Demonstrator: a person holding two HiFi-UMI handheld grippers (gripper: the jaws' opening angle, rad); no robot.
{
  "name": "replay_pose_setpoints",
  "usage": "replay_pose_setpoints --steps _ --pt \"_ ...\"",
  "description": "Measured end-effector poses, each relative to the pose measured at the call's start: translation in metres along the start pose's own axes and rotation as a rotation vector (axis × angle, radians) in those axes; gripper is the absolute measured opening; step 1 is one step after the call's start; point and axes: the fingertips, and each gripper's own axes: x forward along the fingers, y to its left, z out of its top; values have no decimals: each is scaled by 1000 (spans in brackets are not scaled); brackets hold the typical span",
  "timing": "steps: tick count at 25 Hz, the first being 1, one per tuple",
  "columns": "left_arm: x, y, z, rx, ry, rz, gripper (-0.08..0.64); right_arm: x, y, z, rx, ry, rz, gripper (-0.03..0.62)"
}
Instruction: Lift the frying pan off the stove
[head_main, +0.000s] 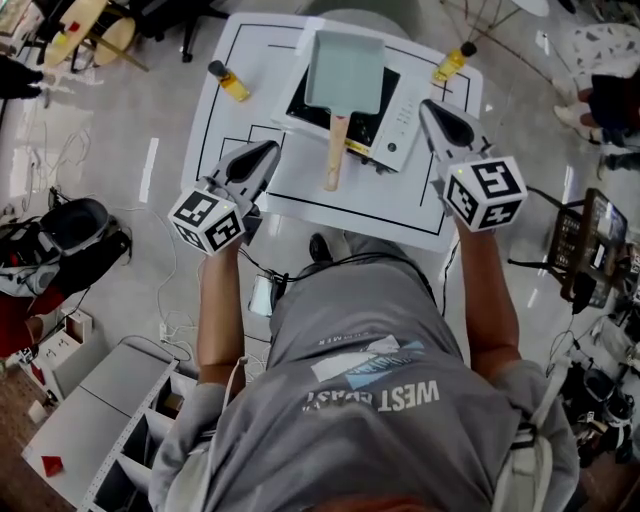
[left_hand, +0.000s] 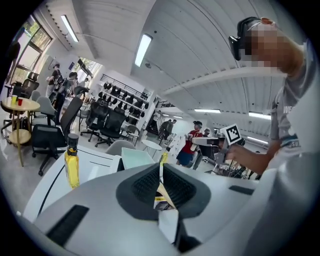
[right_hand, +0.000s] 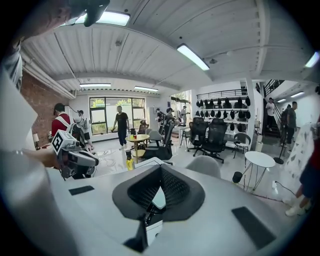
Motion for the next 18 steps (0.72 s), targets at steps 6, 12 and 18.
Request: replay_pose_setpoints --steps 6,12,18 --pt "17 7 -12 -41 28 -35 5 12 -4 -4 9 15 2 11" --pt "38 7 -24 -58 59 -78 21 22 -8 -10 15 22 10 11" --pt "55 7 -37 -87 87 -101 39 25 -15 -18 28 35 10 11"
